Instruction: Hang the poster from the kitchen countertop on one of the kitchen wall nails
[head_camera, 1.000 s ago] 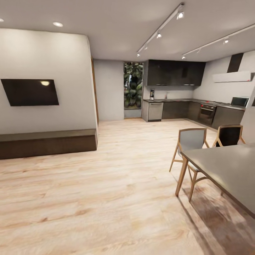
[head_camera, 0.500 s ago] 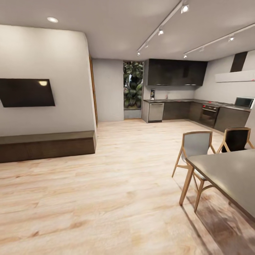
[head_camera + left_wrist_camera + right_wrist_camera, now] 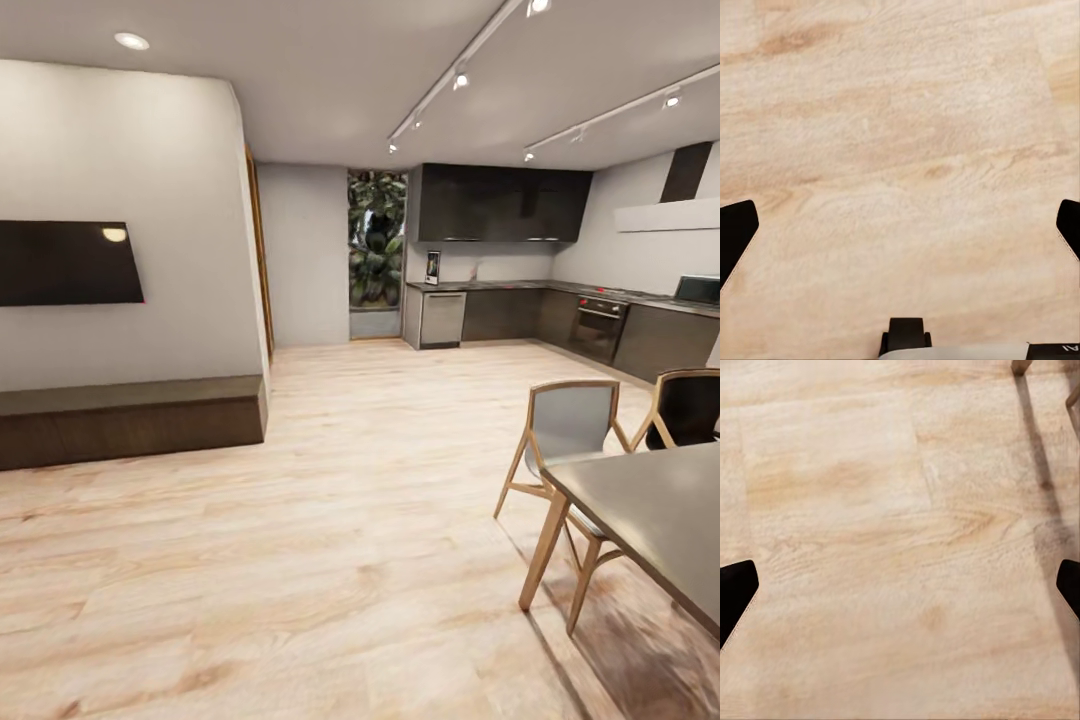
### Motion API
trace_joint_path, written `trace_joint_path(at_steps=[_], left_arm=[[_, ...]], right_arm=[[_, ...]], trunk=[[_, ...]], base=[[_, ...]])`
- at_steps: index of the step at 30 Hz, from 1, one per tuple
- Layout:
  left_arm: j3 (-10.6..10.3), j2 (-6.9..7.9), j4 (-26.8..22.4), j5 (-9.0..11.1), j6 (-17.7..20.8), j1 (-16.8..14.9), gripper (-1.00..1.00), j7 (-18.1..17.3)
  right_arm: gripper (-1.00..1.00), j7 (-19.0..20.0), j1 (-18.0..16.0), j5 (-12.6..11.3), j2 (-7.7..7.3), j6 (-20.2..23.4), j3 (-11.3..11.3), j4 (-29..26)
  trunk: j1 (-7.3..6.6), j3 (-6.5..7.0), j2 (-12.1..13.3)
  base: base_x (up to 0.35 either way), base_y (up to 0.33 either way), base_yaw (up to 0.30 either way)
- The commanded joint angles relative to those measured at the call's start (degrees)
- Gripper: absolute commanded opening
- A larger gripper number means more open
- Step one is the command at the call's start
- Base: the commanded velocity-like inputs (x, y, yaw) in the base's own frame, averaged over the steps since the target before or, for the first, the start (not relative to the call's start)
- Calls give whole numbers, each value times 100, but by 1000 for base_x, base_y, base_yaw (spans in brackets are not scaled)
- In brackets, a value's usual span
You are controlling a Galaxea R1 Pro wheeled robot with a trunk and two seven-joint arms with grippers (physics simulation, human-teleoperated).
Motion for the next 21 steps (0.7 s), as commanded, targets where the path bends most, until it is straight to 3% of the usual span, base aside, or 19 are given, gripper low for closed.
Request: trace_joint_path(at_steps=[1, 21], left_arm=[[0, 1, -7, 2, -9, 1, 100, -2], [0, 1, -10, 2, -13, 2, 100, -9]], right_arm=[[100, -2, -3, 5, 0, -18, 1, 4], [100, -3, -2, 5, -1, -18, 1, 2]], trunk=[[4, -5, -2], [4, -5, -2]], base=[[343, 0, 0], [343, 0, 0]])
